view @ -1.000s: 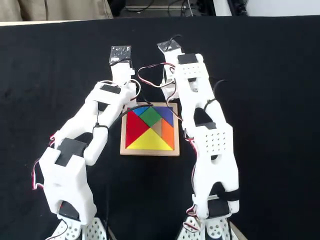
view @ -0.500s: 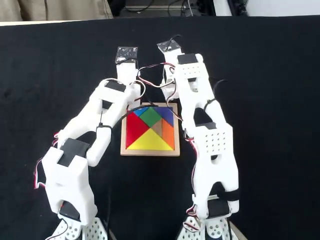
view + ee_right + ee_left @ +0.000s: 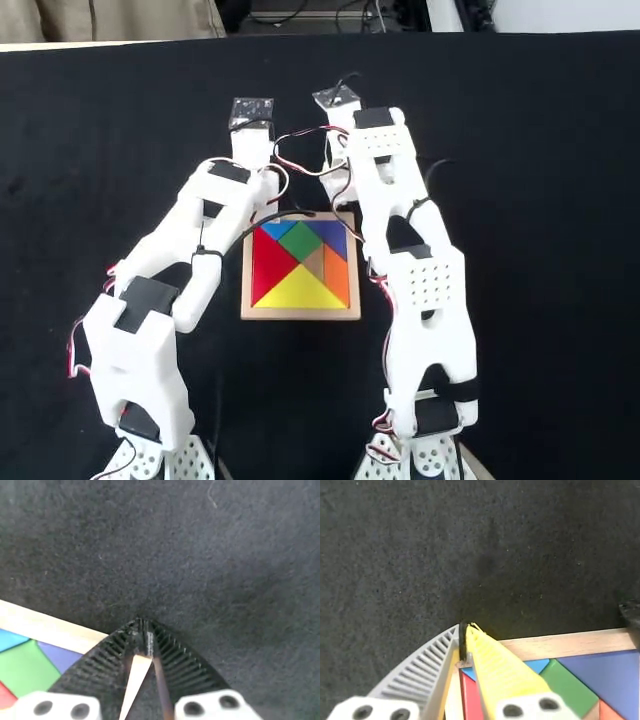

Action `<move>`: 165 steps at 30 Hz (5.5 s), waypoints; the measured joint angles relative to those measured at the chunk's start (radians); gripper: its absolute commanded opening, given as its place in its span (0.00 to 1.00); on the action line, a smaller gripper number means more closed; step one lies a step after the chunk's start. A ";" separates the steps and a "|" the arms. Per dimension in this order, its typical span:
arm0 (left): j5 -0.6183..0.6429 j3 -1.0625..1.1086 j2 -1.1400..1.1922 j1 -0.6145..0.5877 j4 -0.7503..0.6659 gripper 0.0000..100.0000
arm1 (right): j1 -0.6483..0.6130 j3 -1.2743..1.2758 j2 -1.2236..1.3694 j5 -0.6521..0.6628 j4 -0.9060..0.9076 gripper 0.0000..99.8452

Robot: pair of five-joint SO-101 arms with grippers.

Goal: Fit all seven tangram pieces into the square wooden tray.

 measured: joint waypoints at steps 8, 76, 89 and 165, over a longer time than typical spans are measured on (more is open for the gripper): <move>0.000 0.000 0.000 0.000 0.003 0.03 | 0.000 -0.017 0.000 -0.002 0.012 0.01; -0.342 1.123 -2.205 -0.298 0.176 0.03 | 0.416 1.516 -2.699 -0.034 -0.293 0.01; -0.342 1.320 -2.205 -0.359 0.172 0.03 | 0.416 1.807 -2.699 -0.052 -0.276 0.01; -0.338 1.513 -2.202 -0.542 0.500 0.03 | 0.196 2.344 -2.699 -0.075 -0.172 0.01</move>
